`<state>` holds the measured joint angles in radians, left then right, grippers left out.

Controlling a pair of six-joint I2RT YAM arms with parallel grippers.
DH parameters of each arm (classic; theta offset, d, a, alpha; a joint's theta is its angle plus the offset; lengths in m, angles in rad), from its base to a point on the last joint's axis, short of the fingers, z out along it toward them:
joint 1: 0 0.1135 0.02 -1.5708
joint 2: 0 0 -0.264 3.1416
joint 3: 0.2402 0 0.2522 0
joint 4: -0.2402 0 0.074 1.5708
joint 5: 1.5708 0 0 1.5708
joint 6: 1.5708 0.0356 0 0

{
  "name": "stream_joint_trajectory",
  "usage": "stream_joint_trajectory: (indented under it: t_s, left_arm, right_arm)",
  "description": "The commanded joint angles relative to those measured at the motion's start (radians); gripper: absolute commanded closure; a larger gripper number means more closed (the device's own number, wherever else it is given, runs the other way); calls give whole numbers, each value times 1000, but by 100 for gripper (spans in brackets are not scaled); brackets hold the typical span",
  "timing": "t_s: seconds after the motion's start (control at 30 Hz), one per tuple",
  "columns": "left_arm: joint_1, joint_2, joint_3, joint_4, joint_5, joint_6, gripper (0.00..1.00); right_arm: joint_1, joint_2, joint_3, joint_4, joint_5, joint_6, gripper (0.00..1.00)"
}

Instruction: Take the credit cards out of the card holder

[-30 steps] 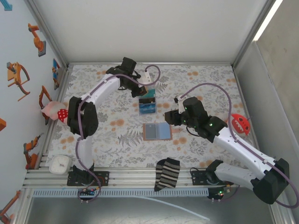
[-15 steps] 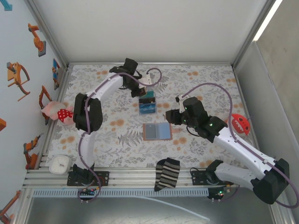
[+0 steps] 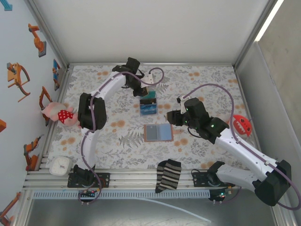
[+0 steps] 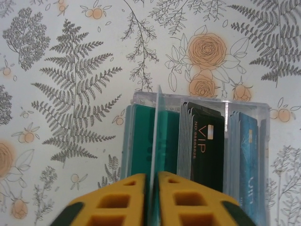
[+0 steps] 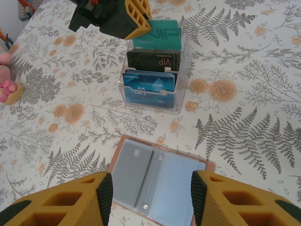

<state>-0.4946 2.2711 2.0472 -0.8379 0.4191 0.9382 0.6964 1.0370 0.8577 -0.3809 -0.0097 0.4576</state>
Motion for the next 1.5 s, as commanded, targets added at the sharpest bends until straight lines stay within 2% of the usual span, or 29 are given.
stream_joint_trajectory:
  t_s: [0.0,0.43,0.47,0.7,0.77,0.83,0.9,0.93,0.97,1.0,1.17,1.47]
  left_arm:
    - [9,22,29,-57,26,21,78]
    - [9,-70,10,-49,67,-17,75]
    - [9,-88,0,-42,73,-27,69]
    - [10,-252,-166,94,95,-135,53]
    - [9,-322,-257,175,104,-182,48]
    - [9,-393,-356,264,111,-231,36]
    - [9,-468,-457,360,116,-292,34]
    - [8,-510,-508,411,119,-326,22]
    - [9,-553,-564,467,119,-367,17]
    - [8,-586,-608,510,118,-400,1]
    - [9,-770,-813,683,82,-576,3]
    - [6,-1022,-1043,732,-45,-813,3]
  right_arm:
    - [2,-12,3,11,-3,17,53]
    - [2,1,7,2,-6,19,56]
    - [2,7,8,-1,-7,19,56]
    - [21,52,26,-38,25,22,57]
    - [32,72,39,-59,48,26,57]
    - [43,90,53,-82,67,32,55]
    - [56,109,65,-104,80,32,52]
    - [67,120,71,-115,90,35,51]
    - [78,129,77,-125,104,40,50]
    - [87,137,81,-134,115,42,50]
    - [140,171,86,-151,150,67,50]
    - [198,240,82,-154,155,100,50]
